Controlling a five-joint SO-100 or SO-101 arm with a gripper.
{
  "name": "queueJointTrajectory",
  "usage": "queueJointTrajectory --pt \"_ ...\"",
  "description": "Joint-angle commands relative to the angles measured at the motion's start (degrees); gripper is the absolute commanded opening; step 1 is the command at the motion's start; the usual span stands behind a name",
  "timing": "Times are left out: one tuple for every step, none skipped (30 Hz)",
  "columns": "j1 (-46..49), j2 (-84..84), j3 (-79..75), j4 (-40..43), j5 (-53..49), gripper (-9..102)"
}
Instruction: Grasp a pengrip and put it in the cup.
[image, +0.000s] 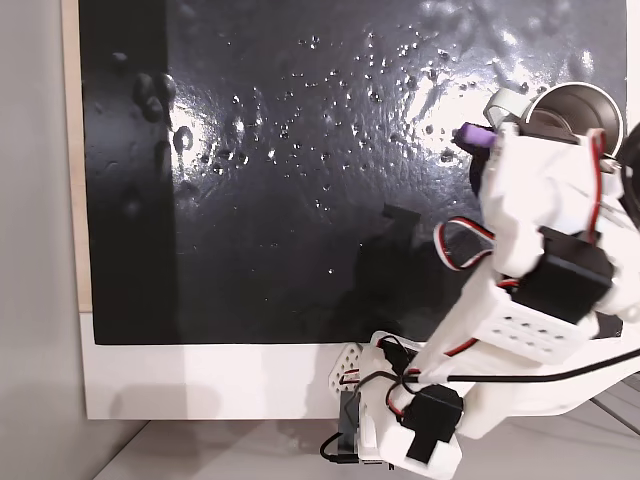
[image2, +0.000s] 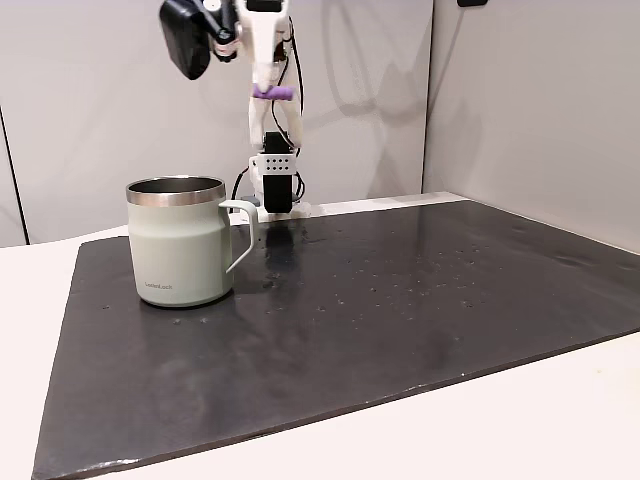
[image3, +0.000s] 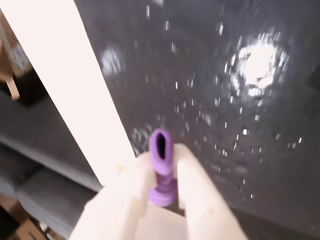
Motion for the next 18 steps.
queueJointTrajectory --pt "6.94 -1.85 -1.93 -1.41 -4.31 0" --pt "8.09 -3.43 -2.99 -1.76 -4.92 0" --pt "9.14 -5.19 -4.22 -2.11 -5.54 0" --pt "10.02 -7.03 -5.80 -2.11 -5.89 0" --pt "10.81 -8.96 -7.82 -2.11 -6.24 0" --pt "11.43 -10.90 -9.84 -2.11 -6.68 0" --pt "12.04 -12.74 -12.04 -2.11 -6.86 0" --pt "12.57 -14.68 -14.33 -2.11 -6.94 0" --pt "12.92 -16.70 -17.05 -1.85 -7.12 0" --pt "13.27 -18.72 -20.04 -0.97 -7.21 0" --pt "13.54 -20.74 -23.03 -0.09 -7.29 0" --pt "13.89 -21.88 -24.43 0.00 -7.29 0" --pt "14.15 -22.94 -25.75 0.00 -7.29 0" --pt "14.41 -23.73 -26.89 0.00 -7.29 0" --pt "14.68 -24.35 -27.60 0.00 -7.29 0" --pt "14.77 -24.70 -27.77 0.00 -7.38 0" --pt "14.77 -24.79 -27.77 0.09 -7.47 0" --pt "14.77 -24.79 -27.33 0.18 -7.65 0"
